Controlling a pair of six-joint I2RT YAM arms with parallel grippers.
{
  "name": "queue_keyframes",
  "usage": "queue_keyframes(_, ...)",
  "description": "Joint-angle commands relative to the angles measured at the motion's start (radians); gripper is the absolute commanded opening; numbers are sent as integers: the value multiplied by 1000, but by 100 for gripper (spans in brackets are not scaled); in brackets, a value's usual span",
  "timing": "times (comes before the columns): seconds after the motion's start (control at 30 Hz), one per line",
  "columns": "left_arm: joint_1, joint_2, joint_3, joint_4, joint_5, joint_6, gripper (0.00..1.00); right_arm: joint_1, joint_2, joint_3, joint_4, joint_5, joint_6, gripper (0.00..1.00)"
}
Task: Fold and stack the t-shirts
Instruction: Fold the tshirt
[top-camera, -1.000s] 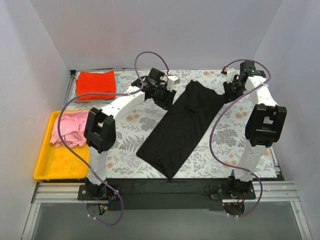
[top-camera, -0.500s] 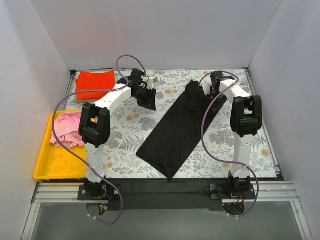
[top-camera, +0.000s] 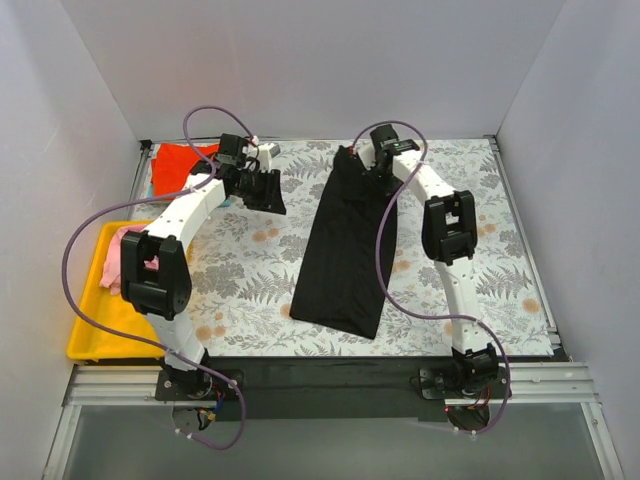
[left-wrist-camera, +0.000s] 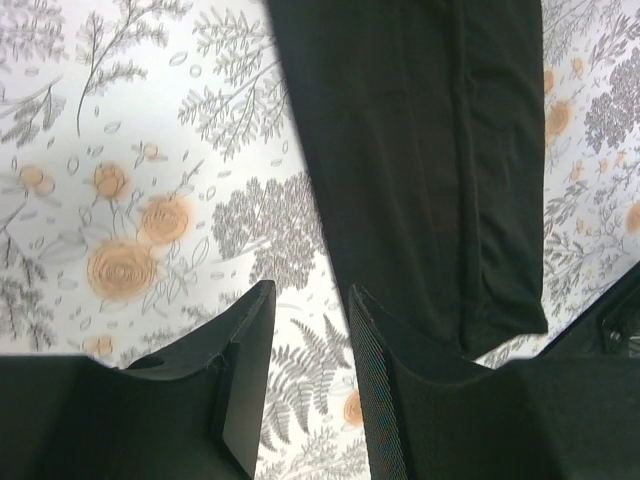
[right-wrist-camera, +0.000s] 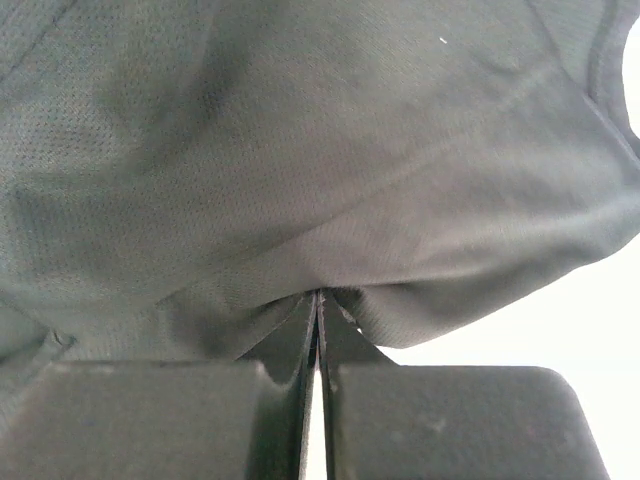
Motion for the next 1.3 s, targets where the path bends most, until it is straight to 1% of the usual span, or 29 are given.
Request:
queue_keyframes(0.0,30,-107,-52,-27,16,36,34,99,94,78,117,8,-48,1)
queue_keyframes(0.1,45,-149,-92,-48,13,53,36,150,107,74,234,70,-80,2)
queue_keyframes(0.2,48,-178,-120,-36,-4,62,38,159,104,97,278,133,-102,3)
queue_keyframes(0.23,50,-184,-123,-26,-6,61,43,156,93,95,278,148,-103,3)
queue_keyframes(0.33,56,-190,-121,-6,42,61,49,124,-4,31,288,134,-92,6)
queue_keyframes(0.37,58,-196,-121,5,69,73,71,116,-36,13,286,118,-80,9)
queue_keyframes(0.4,58,-207,-126,22,97,72,79,112,-115,-23,285,92,-79,21)
queue_keyframes(0.43,65,-230,-123,43,120,81,81,108,-161,-50,283,29,-82,27)
queue_keyframes(0.47,71,-250,-124,63,141,90,82,110,-207,-69,283,1,-92,30)
queue_keyframes(0.5,73,-273,-129,92,139,84,82,110,-291,-90,281,-23,-91,37)
queue_keyframes(0.53,71,-322,-138,162,123,73,83,112,-329,-93,278,-75,-91,40)
queue_keyframes(0.6,71,-367,-152,233,82,37,83,112,-427,-97,258,-137,-92,47)
queue_keyframes(0.63,71,-411,-166,288,74,38,83,112,-459,-109,251,-186,-92,49)
queue_keyframes(0.73,73,-488,-195,359,89,55,84,113,-583,-174,249,-257,-73,56)
queue_keyframes(0.77,73,-503,-198,363,109,79,84,113,-611,-190,248,-269,-54,57)
queue_keyframes(0.8,73,-522,-196,331,138,172,85,113,-668,-208,248,-287,-28,57)
queue_keyframes(0.87,70,-543,-219,295,215,257,85,116,-735,-300,245,-375,-33,57)
queue_keyframes(0.9,67,-563,-235,240,241,356,85,119,-804,-343,245,-407,-37,60)
queue_keyframes(0.93,47,-575,-258,222,247,381,86,124,-838,-381,245,-453,-43,63)
queue_keyframes(0.97,35,-591,-323,209,235,406,86,130,-872,-478,245,-468,-49,65)
queue_keyframes(1.0,25,-624,-359,189,241,444,86,131,-943,-535,243,-487,-63,65)
queue_keyframes(1.03,-10,-646,-405,139,244,551,86,139,-979,-591,232,-531,-123,66)
queue_keyframes(1.07,-33,-669,-498,125,223,588,86,142,-1014,-720,222,-551,-172,74)
queue_keyframes(1.1,-62,-721,-558,125,197,616,84,153,-1080,-780,206,-580,-215,77)
queue_keyframes(1.13,-130,-744,-609,128,176,668,82,162,-1111,-852,182,-585,-252,77)
queue_keyframes(1.17,-166,-765,-655,131,134,690,81,176,-1139,-973,176,-582,-316,77)
queue_keyframes(1.2,-203,-799,-743,151,114,691,79,194,-1183,-1042,173,-547,-338,75)
queue_keyframes(1.23,-272,-812,-781,172,97,691,78,241,-1202,-1098,176,-527,-359,73)
queue_keyframes(1.27,-297,-822,-819,197,88,691,76,263,-1216,-1145,177,-512,-387,67)
